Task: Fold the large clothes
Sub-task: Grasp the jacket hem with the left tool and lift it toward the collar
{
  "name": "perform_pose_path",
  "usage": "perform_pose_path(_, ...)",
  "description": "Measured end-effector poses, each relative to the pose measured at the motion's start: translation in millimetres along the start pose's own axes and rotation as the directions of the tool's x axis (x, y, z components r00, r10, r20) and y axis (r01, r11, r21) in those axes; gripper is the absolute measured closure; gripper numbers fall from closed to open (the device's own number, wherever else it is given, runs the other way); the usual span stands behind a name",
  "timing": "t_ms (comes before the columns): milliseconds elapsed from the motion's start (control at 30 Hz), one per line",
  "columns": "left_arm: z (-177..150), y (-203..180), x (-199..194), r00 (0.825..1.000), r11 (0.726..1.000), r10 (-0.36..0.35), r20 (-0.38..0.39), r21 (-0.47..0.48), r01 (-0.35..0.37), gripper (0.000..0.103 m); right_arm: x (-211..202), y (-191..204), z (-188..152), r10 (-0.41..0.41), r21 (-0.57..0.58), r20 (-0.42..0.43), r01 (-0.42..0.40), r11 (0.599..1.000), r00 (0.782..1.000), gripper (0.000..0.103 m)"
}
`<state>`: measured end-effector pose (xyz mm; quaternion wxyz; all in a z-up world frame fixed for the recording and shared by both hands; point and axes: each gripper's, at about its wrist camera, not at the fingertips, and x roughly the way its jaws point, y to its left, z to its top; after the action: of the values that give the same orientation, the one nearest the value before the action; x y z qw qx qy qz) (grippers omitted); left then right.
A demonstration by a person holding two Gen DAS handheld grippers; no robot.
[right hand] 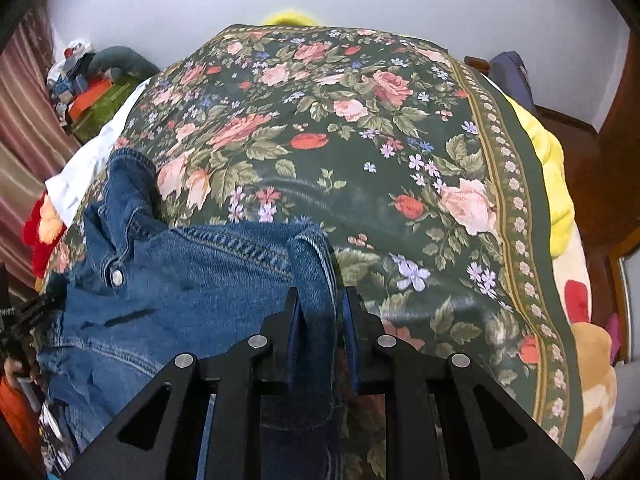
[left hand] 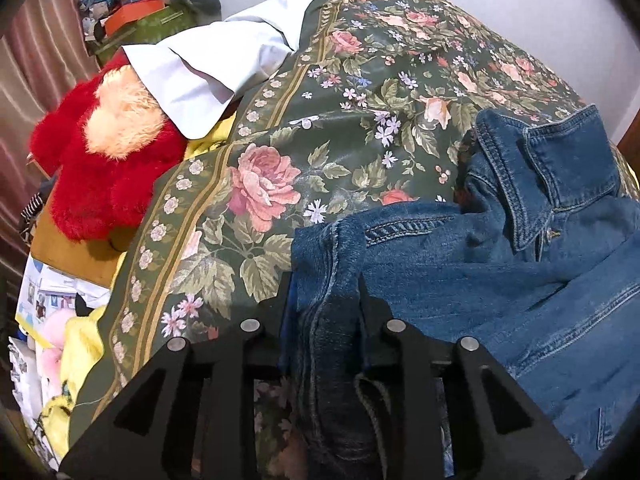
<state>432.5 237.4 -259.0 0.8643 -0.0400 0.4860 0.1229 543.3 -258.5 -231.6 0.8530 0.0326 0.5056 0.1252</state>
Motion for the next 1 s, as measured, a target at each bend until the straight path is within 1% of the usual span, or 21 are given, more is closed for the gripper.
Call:
perform_pose_path(67, 0, -2, -13, 1.0, 1.0, 0.001, 0.008, 0.015, -0.001, 0.075, -8, 2, -2, -0.006, -0.004, 0.009, 0.006, 1.0, 1.0, 0.088)
perform_pose_path(167, -1, -2, -41, 0.999, 1.0, -0.006, 0.049, 0.017, 0.005, 0.075, -30, 8, -9, -0.023, -0.015, 0.03, 0.023, 1.0, 0.999, 0.088)
perform_pose_path(300, -5, -6, -87, 0.994, 0.999, -0.005, 0.107, 0.04, 0.001, 0.075, -65, 18, -18, -0.008, -0.041, 0.061, 0.011, 0.999, 0.998, 0.088)
perform_pose_path(400, -11, -12, -124, 0.989, 0.998, -0.022, 0.149, 0.06, 0.013, 0.075, -98, 29, -27, 0.016, -0.061, 0.076, -0.012, 0.998, 0.997, 0.088)
perform_pose_path(500, -23, -22, -165, 0.979, 0.995, -0.038, 0.201, 0.097, 0.018, 0.074, -131, 39, -38, 0.032, -0.08, 0.105, -0.024, 0.997, 0.994, 0.088)
perform_pose_path(533, -27, -25, -175, 0.976, 0.994, -0.041, 0.215, 0.106, 0.019, 0.072, -145, 43, -43, 0.041, -0.087, 0.119, -0.031, 0.996, 0.992, 0.088)
perform_pose_path(600, -36, -29, -197, 0.968, 0.993, -0.055, 0.244, 0.115, 0.027, 0.066, -170, 49, -54, 0.061, -0.097, 0.142, -0.047, 0.994, 0.988, 0.088)
perform_pose_path(667, -46, -32, -217, 0.96, 0.992, -0.072, 0.27, 0.118, 0.041, 0.056, -188, 52, -63, 0.076, -0.096, 0.161, -0.061, 0.994, 0.984, 0.088)
perform_pose_path(700, -51, -34, -226, 0.956, 0.992, -0.078, 0.283, 0.119, 0.045, 0.052, -199, 52, -70, 0.089, -0.091, 0.166, -0.075, 0.993, 0.982, 0.088)
perform_pose_path(767, -63, -36, -242, 0.948, 0.991, -0.081, 0.307, 0.124, 0.044, 0.041, -212, 54, -81, 0.102, -0.086, 0.166, -0.089, 0.992, 0.981, 0.088)
perform_pose_path(800, -69, -36, -249, 0.945, 0.991, -0.082, 0.317, 0.127, 0.043, 0.037, -218, 55, -88, 0.105, -0.084, 0.162, -0.092, 0.992, 0.981, 0.088)
perform_pose_path(833, -77, -35, -255, 0.943, 0.991, -0.082, 0.323, 0.13, 0.041, 0.03, -224, 55, -95, 0.107, -0.083, 0.158, -0.094, 0.992, 0.982, 0.088)
perform_pose_path(867, -82, -35, -257, 0.942, 0.991, -0.081, 0.325, 0.13, 0.04, 0.022, -227, 55, -103, 0.106, -0.082, 0.153, -0.095, 0.992, 0.982, 0.088)
perform_pose_path(933, -95, -32, -261, 0.945, 0.992, -0.077, 0.319, 0.119, 0.041, 0.015, -229, 55, -117, 0.094, -0.08, 0.128, -0.085, 0.993, 0.987, 0.088)
perform_pose_path(1000, -108, -26, -260, 0.951, 0.994, -0.078, 0.298, 0.101, 0.05, 0.013, -226, 55, -132, 0.086, -0.085, 0.08, -0.079, 0.993, 0.993, 0.088)
